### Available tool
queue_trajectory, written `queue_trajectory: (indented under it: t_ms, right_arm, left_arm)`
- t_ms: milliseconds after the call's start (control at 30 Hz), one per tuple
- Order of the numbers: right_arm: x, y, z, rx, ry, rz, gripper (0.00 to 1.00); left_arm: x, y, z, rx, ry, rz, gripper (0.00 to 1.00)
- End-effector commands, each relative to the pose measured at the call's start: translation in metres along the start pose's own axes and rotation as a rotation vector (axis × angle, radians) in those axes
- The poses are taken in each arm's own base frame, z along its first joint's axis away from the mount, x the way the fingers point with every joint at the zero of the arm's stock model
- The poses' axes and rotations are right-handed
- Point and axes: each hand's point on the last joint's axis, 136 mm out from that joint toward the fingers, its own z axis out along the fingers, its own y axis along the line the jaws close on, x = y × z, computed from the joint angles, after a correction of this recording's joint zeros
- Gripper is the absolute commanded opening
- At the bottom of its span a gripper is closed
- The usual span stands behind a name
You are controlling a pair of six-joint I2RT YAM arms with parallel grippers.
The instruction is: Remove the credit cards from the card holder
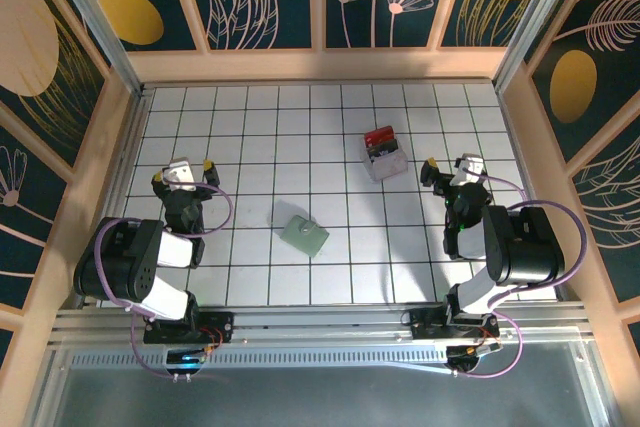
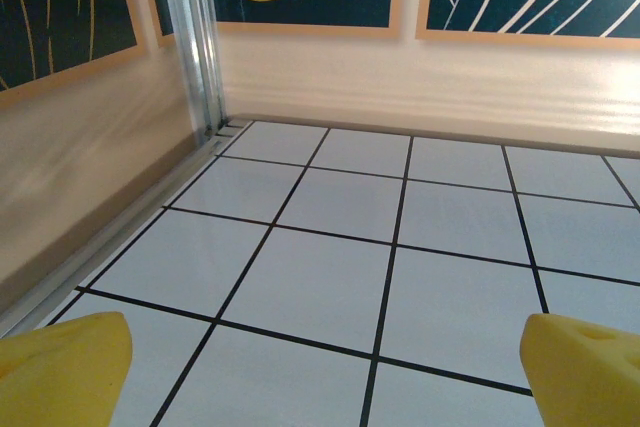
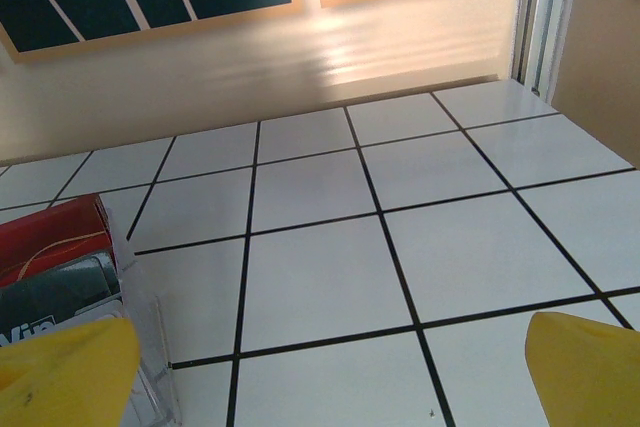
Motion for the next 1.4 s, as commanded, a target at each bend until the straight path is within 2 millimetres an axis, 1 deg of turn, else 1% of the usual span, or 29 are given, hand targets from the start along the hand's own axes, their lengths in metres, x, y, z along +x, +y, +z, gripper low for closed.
queue_trajectory:
  t_ms: [0, 167, 267, 467, 567, 833, 1033, 1100, 1200, 1267, 1367]
  right_arm:
    - [-0.007, -0.001, 0.000, 0.010, -0.031, -0.013, 0.99]
    - [-0.006, 0.000, 0.000, 0.009, -0.030, -0.014, 0.99]
    - [-0.006, -0.001, 0.000, 0.012, -0.031, -0.012, 0.99]
    - [-0.007, -0.001, 0.000, 0.013, -0.028, -0.012, 0.99]
    - [-0.011, -0.001, 0.001, 0.012, -0.029, -0.009, 0.99]
    - [-0.029, -0.003, -0.005, 0.036, -0.044, -0.001, 0.99]
    - [-0.056, -0.010, -0.007, 0.089, -0.064, 0.049, 0.99]
    - [-0.063, -0.009, -0.002, 0.094, -0.045, 0.078, 0.99]
    - [-0.070, -0.012, 0.007, 0.115, 0.002, 0.147, 0.99]
    - [-0.070, -0.015, 0.015, 0.140, 0.046, 0.200, 0.99]
    - [-0.067, -0.015, 0.025, 0.133, 0.109, 0.260, 0.99]
  left_arm:
    - [-0.010, 0.003, 0.003, -0.016, -0.032, -0.026, 0.99]
    - [-0.011, 0.004, 0.001, -0.021, -0.040, -0.029, 0.99]
    - [-0.018, 0.009, 0.001, -0.047, -0.041, -0.042, 0.99]
    - [-0.034, 0.015, -0.009, -0.067, -0.072, -0.058, 0.99]
    - [-0.040, 0.017, -0.013, -0.072, -0.082, -0.064, 0.99]
    - [-0.060, 0.020, -0.018, -0.083, -0.111, -0.108, 0.99]
    - [-0.077, 0.024, -0.016, -0.111, -0.107, -0.226, 0.99]
    - [-0.082, 0.020, -0.012, -0.097, -0.094, -0.264, 0.99]
    - [-0.085, 0.009, 0.000, -0.063, -0.038, -0.362, 0.99]
    - [-0.089, -0.011, 0.007, 0.037, -0.015, -0.396, 0.99]
    - [-0.089, -0.028, 0.015, 0.106, 0.014, -0.511, 0.99]
